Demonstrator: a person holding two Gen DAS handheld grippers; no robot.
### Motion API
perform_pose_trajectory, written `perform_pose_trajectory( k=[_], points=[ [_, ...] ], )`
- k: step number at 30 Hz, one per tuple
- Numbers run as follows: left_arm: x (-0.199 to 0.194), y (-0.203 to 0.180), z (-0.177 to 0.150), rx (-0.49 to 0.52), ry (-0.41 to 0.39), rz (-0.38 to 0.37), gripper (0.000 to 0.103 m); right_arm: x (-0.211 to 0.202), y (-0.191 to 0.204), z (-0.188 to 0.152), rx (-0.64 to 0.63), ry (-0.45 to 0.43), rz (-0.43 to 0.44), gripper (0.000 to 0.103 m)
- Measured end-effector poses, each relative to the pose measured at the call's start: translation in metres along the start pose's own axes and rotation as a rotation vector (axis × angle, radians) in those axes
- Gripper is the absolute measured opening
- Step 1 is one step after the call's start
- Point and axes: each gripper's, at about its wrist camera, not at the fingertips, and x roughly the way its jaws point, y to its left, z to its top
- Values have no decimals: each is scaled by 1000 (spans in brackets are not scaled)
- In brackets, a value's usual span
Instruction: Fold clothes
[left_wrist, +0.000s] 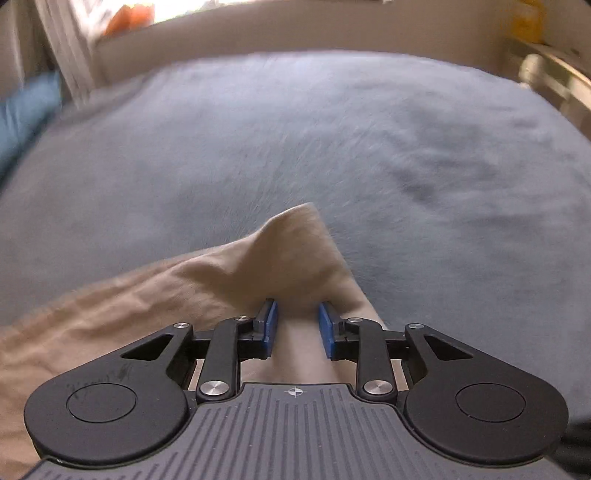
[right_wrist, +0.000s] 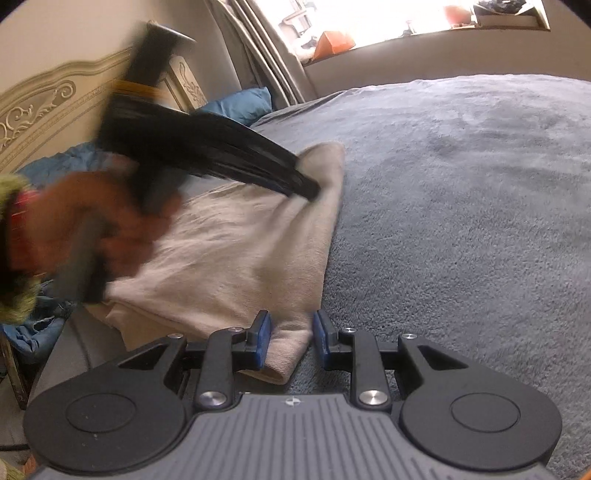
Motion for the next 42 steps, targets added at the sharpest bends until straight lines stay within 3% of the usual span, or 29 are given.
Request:
perform_pose_trajectory(
  k=[2, 5, 9, 13, 16, 21, 25, 29, 32, 35, 37, 42],
  points=[
    [-4, 11, 13, -109, 15, -35, 25, 0, -1, -1, 11, -7, 3, 27],
    [-19, 18, 27, -146, -48, -84, 25, -1, 0, -4, 17, -18, 3, 27],
    [12, 20, 34, -194, -11, -40, 26, 0, 0, -4, 17, -19, 1, 27],
    [20, 16, 39, -150, -30, -8, 29, 0, 1, -4, 20, -19, -6, 26],
    [-1, 36, 50, -204, -65, 2, 28, 1, 2, -3, 20, -22, -16, 26],
    [-73, 91, 49, -297, -150, 66, 28, 3, 2, 0, 25, -7, -19, 27],
    [-129, 107, 12, -223, -116, 122, 29, 1, 5, 7, 20, 6, -23, 27],
    [-159, 103, -53, -184, -31, 108, 29, -9, 6, 21, 47, -28, -40, 27],
    [-166, 103, -101, -208, -18, 102, 29, 2, 15, 20, 14, 23, -55, 27],
    [-158, 111, -140, -248, 7, 172, 29, 13, 26, 18, -54, 64, -100, 28],
    [-158, 119, -156, -296, 11, 196, 29, 13, 33, 25, -73, 86, -133, 28],
    [-170, 131, -173, -389, -72, 145, 29, -1, 52, 38, -87, 52, -136, 28]
  ],
)
